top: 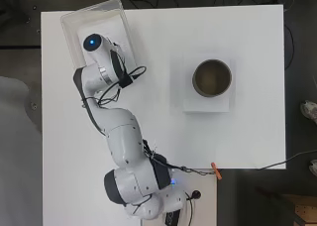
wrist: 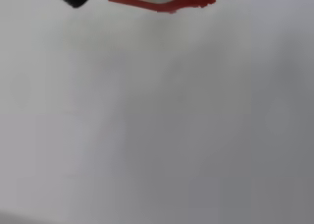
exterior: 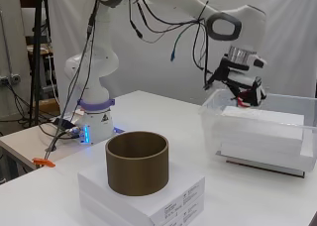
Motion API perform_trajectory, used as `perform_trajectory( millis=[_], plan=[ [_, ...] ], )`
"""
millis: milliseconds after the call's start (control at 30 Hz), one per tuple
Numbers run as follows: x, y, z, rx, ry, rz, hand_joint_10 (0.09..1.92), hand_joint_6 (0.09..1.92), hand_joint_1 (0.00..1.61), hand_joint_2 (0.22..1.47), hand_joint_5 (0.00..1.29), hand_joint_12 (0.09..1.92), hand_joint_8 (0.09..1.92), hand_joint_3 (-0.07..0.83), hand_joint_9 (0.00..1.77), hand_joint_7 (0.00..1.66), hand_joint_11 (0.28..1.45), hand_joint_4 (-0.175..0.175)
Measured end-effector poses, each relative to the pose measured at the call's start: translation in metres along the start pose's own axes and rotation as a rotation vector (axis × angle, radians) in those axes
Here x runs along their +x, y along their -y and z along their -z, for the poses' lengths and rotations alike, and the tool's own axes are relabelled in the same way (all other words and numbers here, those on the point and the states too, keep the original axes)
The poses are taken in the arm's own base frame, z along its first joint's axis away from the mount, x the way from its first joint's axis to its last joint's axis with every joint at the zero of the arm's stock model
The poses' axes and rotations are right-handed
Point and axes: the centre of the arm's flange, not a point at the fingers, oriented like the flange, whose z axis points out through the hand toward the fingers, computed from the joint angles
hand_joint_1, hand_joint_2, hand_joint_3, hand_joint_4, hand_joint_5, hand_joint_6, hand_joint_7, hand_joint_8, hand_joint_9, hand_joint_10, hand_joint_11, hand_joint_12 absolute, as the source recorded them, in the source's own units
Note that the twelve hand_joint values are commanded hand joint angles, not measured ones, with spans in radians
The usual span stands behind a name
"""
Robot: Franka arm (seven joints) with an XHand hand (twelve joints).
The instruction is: Teleoperate dual arm-hand system to remove items from a box
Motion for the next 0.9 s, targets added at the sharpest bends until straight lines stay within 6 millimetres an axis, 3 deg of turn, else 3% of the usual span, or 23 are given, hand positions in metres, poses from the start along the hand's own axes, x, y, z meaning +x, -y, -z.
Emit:
perform_trajectory(
  millis=[133,233,333,400,467,567,633,700,767,800,833,900],
  plan=[
    [-0.022,0.025,0.089,-0.098,-0.125,-0.005,1.92,1.92,1.24,1.23,0.90,1.85,1.92,0.001,1.34,1.16,1.13,0.175],
    [-0.033,0.040,0.116,-0.120,-0.165,0.009,1.92,1.92,1.27,1.23,0.82,1.87,1.92,-0.001,1.29,1.12,1.13,0.175],
    [-0.042,0.058,0.130,-0.126,-0.193,0.023,1.92,1.92,1.28,1.23,0.78,1.88,1.92,0.003,1.27,1.09,1.12,0.175],
    [-0.061,0.077,0.142,-0.141,-0.212,0.018,1.92,1.92,1.28,1.23,0.77,1.89,1.92,0.003,1.27,1.09,1.14,0.175],
    [-0.091,0.103,0.157,-0.161,-0.227,-0.001,1.92,1.92,1.28,1.23,0.78,1.89,1.92,0.001,1.28,1.09,1.16,0.175],
    [-0.156,0.158,0.179,-0.198,-0.254,-0.059,1.92,1.92,1.26,1.23,0.78,1.88,1.92,0.001,1.31,1.11,1.17,0.175],
    [-0.207,0.187,0.180,-0.207,-0.279,-0.111,1.92,1.92,1.26,1.23,0.77,1.87,1.92,0.000,1.30,1.10,1.15,0.175],
    [-0.259,0.205,0.168,-0.202,-0.313,-0.158,1.92,1.92,1.26,1.23,0.76,1.87,1.92,-0.001,1.30,1.09,1.14,0.175],
    [-0.306,0.208,0.152,-0.190,-0.349,-0.181,1.92,1.92,1.25,1.22,0.74,1.87,1.92,-0.002,1.29,1.09,1.13,0.175],
    [-0.326,0.200,0.146,-0.176,-0.362,-0.187,1.92,1.92,1.25,1.22,0.73,1.87,1.92,-0.001,1.29,1.08,1.11,0.175],
    [-0.340,0.189,0.141,-0.162,-0.373,-0.191,1.92,1.92,1.24,1.22,0.72,1.87,1.92,-0.001,1.28,1.08,1.11,0.175],
    [-0.375,0.149,0.131,-0.131,-0.393,-0.191,1.92,1.92,1.23,1.23,0.70,1.87,1.92,0.000,1.28,1.06,1.10,0.175]
  ],
)
